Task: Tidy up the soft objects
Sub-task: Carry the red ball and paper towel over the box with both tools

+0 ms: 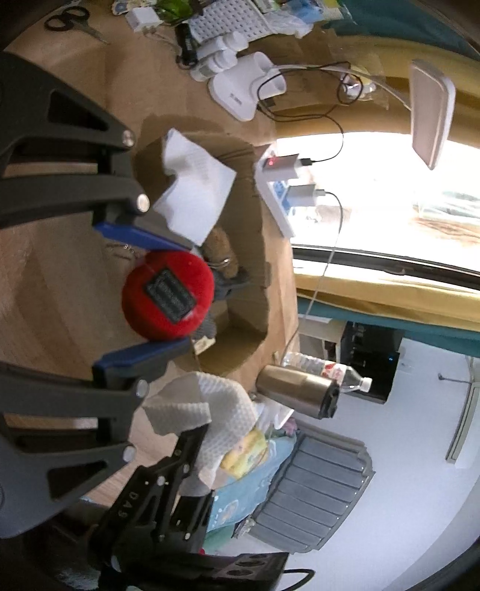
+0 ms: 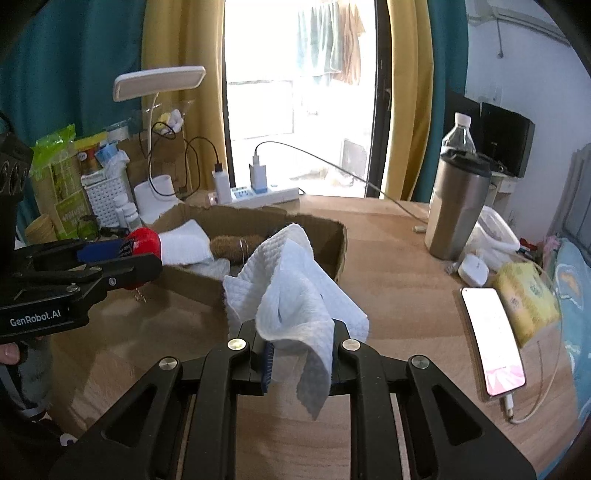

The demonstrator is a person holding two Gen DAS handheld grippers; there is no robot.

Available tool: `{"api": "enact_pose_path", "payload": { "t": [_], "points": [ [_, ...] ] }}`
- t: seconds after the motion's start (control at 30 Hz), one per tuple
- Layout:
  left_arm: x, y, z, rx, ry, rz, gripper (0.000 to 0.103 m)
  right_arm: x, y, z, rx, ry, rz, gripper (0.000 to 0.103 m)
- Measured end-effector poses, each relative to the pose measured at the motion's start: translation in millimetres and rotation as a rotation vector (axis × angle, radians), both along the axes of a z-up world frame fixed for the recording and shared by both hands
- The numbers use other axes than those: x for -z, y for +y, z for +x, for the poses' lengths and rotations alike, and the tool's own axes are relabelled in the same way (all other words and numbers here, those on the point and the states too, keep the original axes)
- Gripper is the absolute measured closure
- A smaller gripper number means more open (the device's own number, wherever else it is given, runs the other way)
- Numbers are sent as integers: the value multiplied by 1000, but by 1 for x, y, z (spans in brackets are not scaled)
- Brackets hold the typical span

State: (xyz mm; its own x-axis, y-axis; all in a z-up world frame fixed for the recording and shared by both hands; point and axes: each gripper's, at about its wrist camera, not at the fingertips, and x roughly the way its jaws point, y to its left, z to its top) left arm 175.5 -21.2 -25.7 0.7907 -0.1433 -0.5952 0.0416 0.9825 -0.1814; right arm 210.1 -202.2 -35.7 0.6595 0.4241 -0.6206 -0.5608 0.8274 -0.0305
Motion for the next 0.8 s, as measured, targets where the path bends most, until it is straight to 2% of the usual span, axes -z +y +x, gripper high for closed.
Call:
{"api": "enact_pose_path", "payload": {
  "t": [0.43, 0.63, 0.8],
  "points": [
    [-19, 3, 23, 24, -46, 12, 56, -19, 8, 19, 0, -48, 9, 84],
    [-23, 2, 35, 26, -66, 52, 56, -24, 12, 33, -3, -60, 12, 84],
    [-21, 4, 46, 25, -65, 52, 56, -25, 18, 43, -19, -63, 9, 84]
  ]
}}
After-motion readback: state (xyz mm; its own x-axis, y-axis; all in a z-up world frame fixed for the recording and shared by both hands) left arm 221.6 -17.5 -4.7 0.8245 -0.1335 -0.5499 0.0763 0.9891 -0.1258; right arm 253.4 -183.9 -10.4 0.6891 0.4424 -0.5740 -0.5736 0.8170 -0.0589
